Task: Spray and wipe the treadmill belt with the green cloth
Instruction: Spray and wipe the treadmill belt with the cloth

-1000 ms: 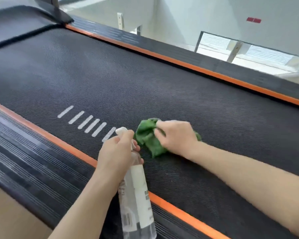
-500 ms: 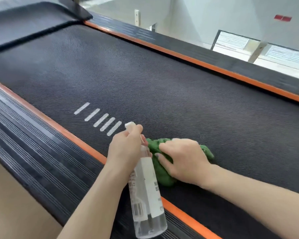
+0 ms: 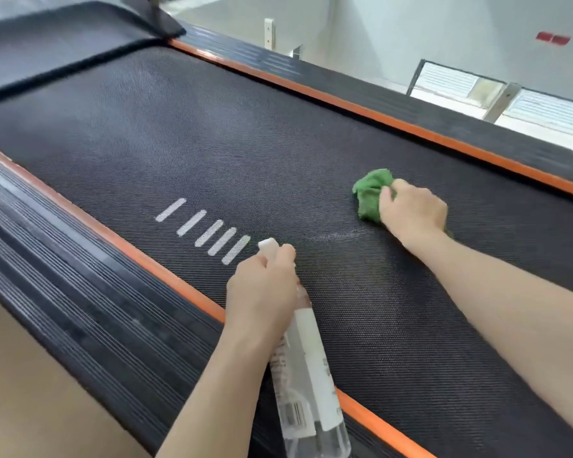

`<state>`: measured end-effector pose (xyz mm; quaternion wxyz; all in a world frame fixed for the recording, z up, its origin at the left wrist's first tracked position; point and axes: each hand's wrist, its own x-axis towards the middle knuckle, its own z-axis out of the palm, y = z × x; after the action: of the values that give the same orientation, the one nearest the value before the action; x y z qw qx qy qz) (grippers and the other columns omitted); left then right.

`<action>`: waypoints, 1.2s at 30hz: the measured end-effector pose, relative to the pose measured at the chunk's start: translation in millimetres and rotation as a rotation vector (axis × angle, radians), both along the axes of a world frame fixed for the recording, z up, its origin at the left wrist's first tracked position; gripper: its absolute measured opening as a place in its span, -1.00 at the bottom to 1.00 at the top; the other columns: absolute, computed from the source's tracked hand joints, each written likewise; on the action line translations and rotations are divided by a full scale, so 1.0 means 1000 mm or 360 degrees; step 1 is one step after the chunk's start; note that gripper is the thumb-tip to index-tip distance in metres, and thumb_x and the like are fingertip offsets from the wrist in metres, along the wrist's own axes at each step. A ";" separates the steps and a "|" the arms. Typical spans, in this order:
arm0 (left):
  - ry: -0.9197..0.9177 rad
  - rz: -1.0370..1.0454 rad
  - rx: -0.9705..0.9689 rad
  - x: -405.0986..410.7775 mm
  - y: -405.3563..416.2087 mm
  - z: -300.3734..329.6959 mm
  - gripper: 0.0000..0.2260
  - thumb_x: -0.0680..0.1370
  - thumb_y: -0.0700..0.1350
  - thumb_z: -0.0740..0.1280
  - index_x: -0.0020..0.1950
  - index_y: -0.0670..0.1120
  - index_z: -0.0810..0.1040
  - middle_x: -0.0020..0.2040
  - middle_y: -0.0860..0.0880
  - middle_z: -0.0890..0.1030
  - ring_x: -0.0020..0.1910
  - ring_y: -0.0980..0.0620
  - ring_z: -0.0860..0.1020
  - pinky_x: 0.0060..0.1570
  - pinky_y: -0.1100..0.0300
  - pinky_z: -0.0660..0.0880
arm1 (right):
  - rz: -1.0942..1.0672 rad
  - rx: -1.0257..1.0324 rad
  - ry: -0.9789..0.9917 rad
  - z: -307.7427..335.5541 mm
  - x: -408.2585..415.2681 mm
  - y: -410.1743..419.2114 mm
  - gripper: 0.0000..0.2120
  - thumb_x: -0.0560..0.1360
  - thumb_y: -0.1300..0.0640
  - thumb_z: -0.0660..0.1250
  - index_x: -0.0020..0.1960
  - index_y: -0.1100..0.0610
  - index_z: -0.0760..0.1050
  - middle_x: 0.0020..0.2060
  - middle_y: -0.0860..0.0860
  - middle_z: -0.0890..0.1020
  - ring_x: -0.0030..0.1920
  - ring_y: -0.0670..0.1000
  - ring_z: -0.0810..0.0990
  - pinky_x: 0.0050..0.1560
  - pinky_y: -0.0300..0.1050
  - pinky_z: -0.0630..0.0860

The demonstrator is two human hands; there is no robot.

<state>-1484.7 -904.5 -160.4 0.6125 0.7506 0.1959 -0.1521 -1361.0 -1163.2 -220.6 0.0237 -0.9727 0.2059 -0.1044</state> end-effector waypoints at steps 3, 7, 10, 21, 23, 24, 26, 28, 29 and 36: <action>-0.0095 -0.0097 0.0084 -0.006 -0.004 0.008 -0.56 0.42 0.19 0.24 -0.18 -0.18 0.63 -0.23 -0.10 0.73 -0.08 -0.23 0.72 0.13 -0.23 0.62 | -0.0246 0.0114 -0.0020 0.002 -0.017 -0.022 -0.59 0.63 -0.09 0.00 0.11 0.14 0.51 0.04 0.25 0.64 0.08 0.28 0.59 0.01 0.06 0.40; -0.0135 -0.0186 0.0175 -0.012 -0.009 0.013 -0.52 0.42 0.22 0.22 -0.12 -0.19 0.65 -0.13 -0.15 0.73 -0.06 -0.19 0.72 0.14 -0.19 0.61 | 0.0288 0.0104 -0.0024 -0.007 -0.097 0.047 -0.69 0.60 -0.15 0.09 -0.14 0.04 0.38 -0.19 0.12 0.65 -0.11 0.22 0.63 -0.17 0.02 0.40; -0.0125 -0.0298 0.0236 -0.015 -0.015 0.010 -0.50 0.46 0.20 0.26 -0.11 -0.26 0.64 -0.16 -0.19 0.73 -0.09 -0.21 0.72 0.11 -0.20 0.62 | 0.0936 0.0210 -0.0024 0.001 -0.183 0.075 -0.72 0.52 -0.14 0.20 -0.24 0.03 0.36 -0.40 -0.02 0.55 -0.34 0.13 0.57 -0.38 -0.02 0.46; -0.0077 -0.0351 0.0247 -0.016 -0.017 0.009 -0.56 0.54 0.15 0.39 -0.04 -0.26 0.64 -0.21 -0.16 0.71 -0.18 -0.10 0.67 -0.03 0.05 0.57 | 0.0168 0.0122 -0.0007 -0.002 -0.049 0.033 -0.71 0.64 -0.11 0.06 -0.04 0.04 0.45 -0.14 0.09 0.66 -0.09 0.20 0.61 -0.21 -0.02 0.31; -0.0068 -0.0308 0.0199 -0.016 -0.018 0.013 -0.53 0.52 0.18 0.41 0.00 -0.27 0.63 -0.13 -0.22 0.71 -0.15 -0.14 0.67 0.01 0.02 0.58 | 0.0267 0.0084 0.0028 0.000 -0.079 0.041 -0.72 0.63 -0.12 0.08 -0.07 0.03 0.43 -0.20 0.06 0.65 -0.13 0.18 0.62 -0.24 -0.03 0.31; -0.0083 -0.0268 0.0138 -0.014 -0.019 0.017 -0.48 0.46 0.24 0.40 -0.03 -0.26 0.61 -0.10 -0.24 0.71 -0.10 -0.22 0.71 0.10 -0.09 0.63 | 0.0387 0.0090 -0.0024 -0.004 -0.106 0.045 -0.73 0.61 -0.13 0.11 -0.11 0.02 0.42 -0.25 0.03 0.64 -0.18 0.17 0.62 -0.27 -0.03 0.35; -0.0118 -0.0187 0.0105 -0.013 -0.018 0.019 -0.47 0.35 0.32 0.38 -0.16 -0.18 0.60 -0.15 -0.20 0.72 -0.05 -0.30 0.73 0.16 -0.29 0.62 | 0.0646 0.0121 -0.0089 -0.003 -0.168 0.049 -0.72 0.55 -0.14 0.17 -0.22 0.02 0.39 -0.38 -0.02 0.57 -0.31 0.13 0.60 -0.37 -0.04 0.42; -0.0130 -0.0179 0.0116 -0.014 -0.018 0.019 -0.50 0.32 0.33 0.37 -0.22 -0.13 0.60 -0.15 -0.17 0.73 -0.06 -0.28 0.74 0.15 -0.33 0.62 | 0.0930 0.0162 -0.0076 -0.001 -0.220 0.037 -0.70 0.52 -0.14 0.21 -0.28 0.01 0.33 -0.45 -0.06 0.50 -0.39 0.06 0.53 -0.44 -0.06 0.42; -0.0149 -0.0172 0.0125 -0.015 -0.018 0.020 -0.51 0.32 0.32 0.37 -0.20 -0.12 0.62 -0.13 -0.16 0.74 -0.06 -0.28 0.74 0.15 -0.33 0.62 | 0.1063 0.0160 -0.0059 0.000 -0.237 0.030 -0.69 0.52 -0.14 0.23 -0.30 0.00 0.32 -0.45 -0.08 0.48 -0.40 0.04 0.51 -0.44 -0.08 0.40; -0.0237 -0.0244 0.0224 -0.030 -0.020 0.020 -0.54 0.35 0.34 0.35 -0.19 -0.07 0.60 -0.04 -0.10 0.70 0.08 -0.21 0.72 0.20 -0.27 0.60 | 0.0486 0.0009 -0.0068 0.002 -0.119 -0.002 -0.72 0.59 -0.11 0.11 -0.15 0.04 0.42 -0.28 0.00 0.61 -0.20 0.16 0.62 -0.28 -0.03 0.42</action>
<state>-1514.5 -924.6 -139.9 0.5578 0.8137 0.1020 -0.1281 -1480.2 -1165.2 -218.7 0.0463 -0.9902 0.0553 -0.1197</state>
